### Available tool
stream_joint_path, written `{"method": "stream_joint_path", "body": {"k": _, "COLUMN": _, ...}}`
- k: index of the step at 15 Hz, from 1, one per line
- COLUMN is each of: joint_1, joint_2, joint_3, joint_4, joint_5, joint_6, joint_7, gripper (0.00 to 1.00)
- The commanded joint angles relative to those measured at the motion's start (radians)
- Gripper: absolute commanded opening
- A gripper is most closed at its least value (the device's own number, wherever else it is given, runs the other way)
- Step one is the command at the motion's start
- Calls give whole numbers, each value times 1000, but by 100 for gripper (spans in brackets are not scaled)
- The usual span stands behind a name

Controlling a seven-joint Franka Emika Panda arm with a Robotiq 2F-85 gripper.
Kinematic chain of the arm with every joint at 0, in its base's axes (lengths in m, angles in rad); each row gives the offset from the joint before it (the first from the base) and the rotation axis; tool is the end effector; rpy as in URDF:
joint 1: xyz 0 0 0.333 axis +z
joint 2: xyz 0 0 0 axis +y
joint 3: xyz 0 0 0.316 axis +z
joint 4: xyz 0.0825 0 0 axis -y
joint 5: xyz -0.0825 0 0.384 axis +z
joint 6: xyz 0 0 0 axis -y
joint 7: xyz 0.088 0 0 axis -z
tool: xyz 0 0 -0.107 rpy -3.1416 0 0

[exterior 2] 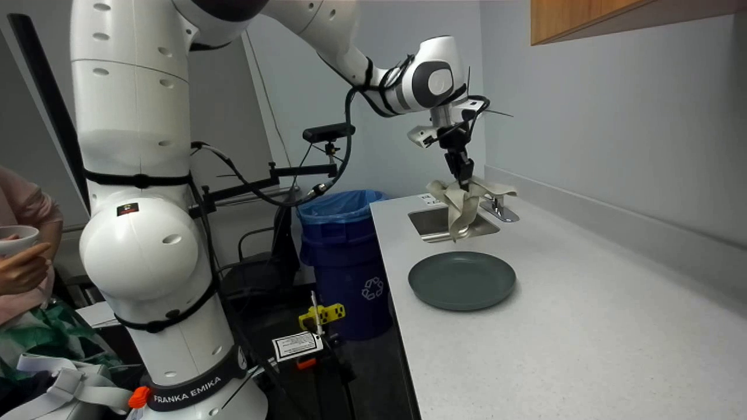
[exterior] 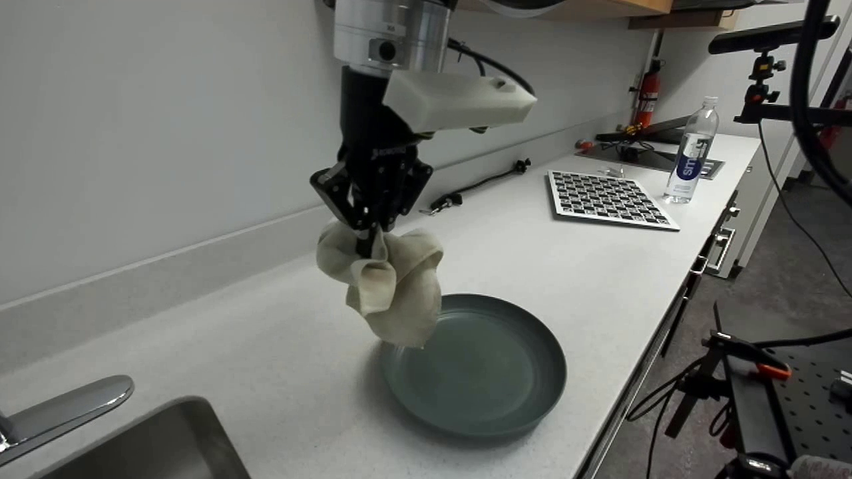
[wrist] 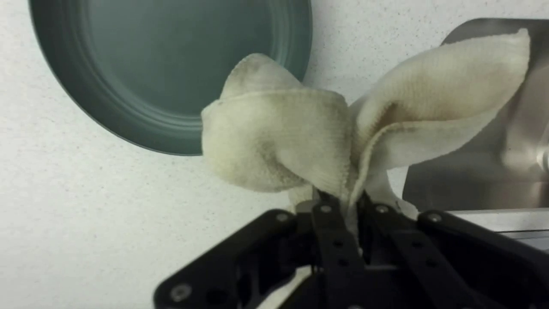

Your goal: Use the towel to wipe the plate

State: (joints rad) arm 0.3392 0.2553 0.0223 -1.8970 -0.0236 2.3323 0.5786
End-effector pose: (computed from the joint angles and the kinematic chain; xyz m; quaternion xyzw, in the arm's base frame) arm 0.5911 0.2223 0.3865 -0.9908 0.1012 -0.0831 0.0350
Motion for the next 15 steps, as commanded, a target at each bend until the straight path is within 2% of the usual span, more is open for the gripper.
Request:
{"method": "stream_joint_path", "body": {"k": 1, "joint_1": -42, "joint_2": -132, "joint_3": 21, "joint_4": -173, "joint_5": -30, "joint_6": -3, "joint_7": 16, "gripper": 3}}
{"method": "stream_joint_path", "body": {"k": 6, "joint_1": -86, "joint_2": -155, "joint_3": 37, "joint_4": -288, "joint_5": -7, "joint_6": 4, "joint_7": 3, "gripper": 3}}
{"method": "stream_joint_path", "body": {"k": 9, "joint_1": -98, "joint_2": -130, "joint_3": 43, "joint_4": -300, "joint_5": -12, "joint_6": -3, "joint_7": 10, "gripper": 3}}
{"method": "stream_joint_path", "body": {"k": 15, "joint_1": -110, "joint_2": 8, "joint_3": 30, "joint_4": -275, "joint_5": -15, "joint_6": 24, "joint_7": 31, "gripper": 3}}
